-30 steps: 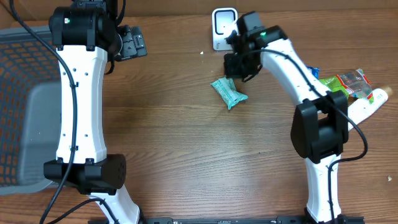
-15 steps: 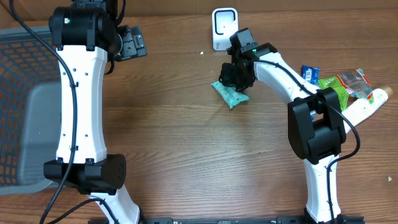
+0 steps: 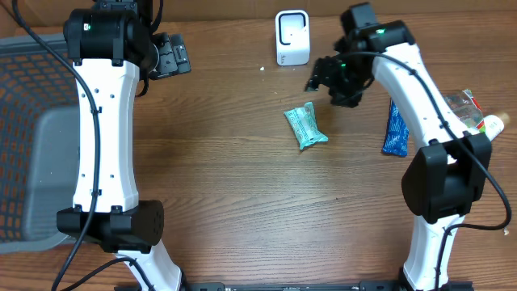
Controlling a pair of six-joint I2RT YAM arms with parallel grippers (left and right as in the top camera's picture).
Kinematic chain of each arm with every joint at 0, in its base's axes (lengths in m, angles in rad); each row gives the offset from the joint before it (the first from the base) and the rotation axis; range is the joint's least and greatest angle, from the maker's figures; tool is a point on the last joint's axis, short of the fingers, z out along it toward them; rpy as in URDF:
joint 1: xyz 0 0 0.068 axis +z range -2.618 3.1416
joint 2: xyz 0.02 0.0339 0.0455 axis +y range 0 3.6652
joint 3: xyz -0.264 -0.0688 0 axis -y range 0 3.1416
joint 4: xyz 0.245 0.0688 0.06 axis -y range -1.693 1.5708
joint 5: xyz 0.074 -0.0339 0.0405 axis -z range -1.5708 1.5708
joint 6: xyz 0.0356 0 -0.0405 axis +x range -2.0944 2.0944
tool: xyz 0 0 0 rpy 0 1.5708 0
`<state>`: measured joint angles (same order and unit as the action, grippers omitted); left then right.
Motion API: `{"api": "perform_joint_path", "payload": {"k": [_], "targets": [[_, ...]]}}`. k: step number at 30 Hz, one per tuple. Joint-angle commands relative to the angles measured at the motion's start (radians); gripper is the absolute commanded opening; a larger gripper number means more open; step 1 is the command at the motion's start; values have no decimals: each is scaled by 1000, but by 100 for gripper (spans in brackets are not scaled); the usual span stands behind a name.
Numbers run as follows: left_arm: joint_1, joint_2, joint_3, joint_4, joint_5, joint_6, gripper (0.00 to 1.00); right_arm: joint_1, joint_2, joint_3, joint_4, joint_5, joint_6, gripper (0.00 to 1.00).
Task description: Scan the item barcode
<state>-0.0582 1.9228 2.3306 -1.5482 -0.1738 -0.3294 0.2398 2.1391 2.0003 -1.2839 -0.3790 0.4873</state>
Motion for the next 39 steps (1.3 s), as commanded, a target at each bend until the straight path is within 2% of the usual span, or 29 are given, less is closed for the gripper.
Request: {"api": "perform_joint_path", "payload": {"k": [1,8,17,20,25,31,35,39], "targets": [[-1,2,0,2,-13,16,99,3,1,-61,-26,-50,63,70],[-1,2,0,2,-13,16,100,59,1,-197,-12,-57,91,61],[-1,2,0,2,-13,16,100,108,1,-354,112,-16,119,41],[-1,2,0,2,-13,16,100,108,1,-370,143,66,87,40],[-1,2,0,2,-13,16,100,100,1,-370,232,276,-175,51],[-1,2,0,2,-13,16,99,52,1,-369,342,485,-388,57],[-1,2,0,2,-13,16,100,16,-2,-326,320,397,-433,65],[-1,2,0,2,-13,16,99,-25,-13,-240,236,165,-432,78]]}}
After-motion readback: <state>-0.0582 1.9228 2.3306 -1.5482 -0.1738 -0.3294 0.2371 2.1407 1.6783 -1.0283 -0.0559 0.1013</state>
